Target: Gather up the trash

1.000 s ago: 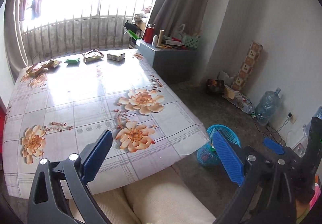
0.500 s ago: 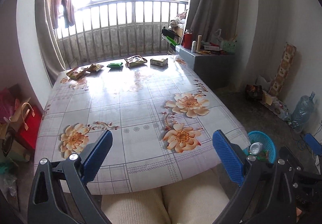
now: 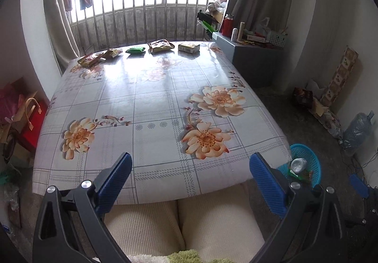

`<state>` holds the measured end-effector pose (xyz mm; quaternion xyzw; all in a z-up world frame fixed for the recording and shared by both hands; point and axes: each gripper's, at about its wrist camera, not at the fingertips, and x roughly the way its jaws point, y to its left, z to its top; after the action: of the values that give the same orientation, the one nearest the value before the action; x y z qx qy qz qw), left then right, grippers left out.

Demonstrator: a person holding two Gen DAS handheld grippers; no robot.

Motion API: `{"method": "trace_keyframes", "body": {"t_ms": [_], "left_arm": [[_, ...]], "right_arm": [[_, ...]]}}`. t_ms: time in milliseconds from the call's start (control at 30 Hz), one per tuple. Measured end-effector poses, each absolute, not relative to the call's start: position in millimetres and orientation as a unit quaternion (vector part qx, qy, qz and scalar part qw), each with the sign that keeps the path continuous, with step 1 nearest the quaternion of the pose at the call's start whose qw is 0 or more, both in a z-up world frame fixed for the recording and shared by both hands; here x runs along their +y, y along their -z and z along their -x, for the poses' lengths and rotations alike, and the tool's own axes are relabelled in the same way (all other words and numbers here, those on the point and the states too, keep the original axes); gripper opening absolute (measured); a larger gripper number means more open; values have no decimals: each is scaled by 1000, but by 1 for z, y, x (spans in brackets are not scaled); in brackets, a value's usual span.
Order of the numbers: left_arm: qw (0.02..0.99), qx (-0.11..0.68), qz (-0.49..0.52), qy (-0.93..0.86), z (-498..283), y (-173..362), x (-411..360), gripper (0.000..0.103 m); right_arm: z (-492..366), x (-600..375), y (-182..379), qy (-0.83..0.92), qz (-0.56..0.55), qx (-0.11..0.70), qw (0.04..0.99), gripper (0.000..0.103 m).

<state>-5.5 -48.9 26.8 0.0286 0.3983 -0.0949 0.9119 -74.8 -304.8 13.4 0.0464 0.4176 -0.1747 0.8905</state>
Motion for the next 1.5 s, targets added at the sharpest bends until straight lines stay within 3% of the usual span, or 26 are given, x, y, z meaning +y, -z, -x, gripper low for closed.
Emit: {"method": "trace_keyframes", "body": {"t_ms": [333, 1500], "left_arm": [[887, 456, -50, 57, 1, 4, -36, 97], [901, 432, -32, 14, -6, -14, -11, 97]], "right_arm": [[72, -297, 2, 168, -44, 452, 875, 95], [64, -273, -20, 148, -1, 413, 899, 95]]}}
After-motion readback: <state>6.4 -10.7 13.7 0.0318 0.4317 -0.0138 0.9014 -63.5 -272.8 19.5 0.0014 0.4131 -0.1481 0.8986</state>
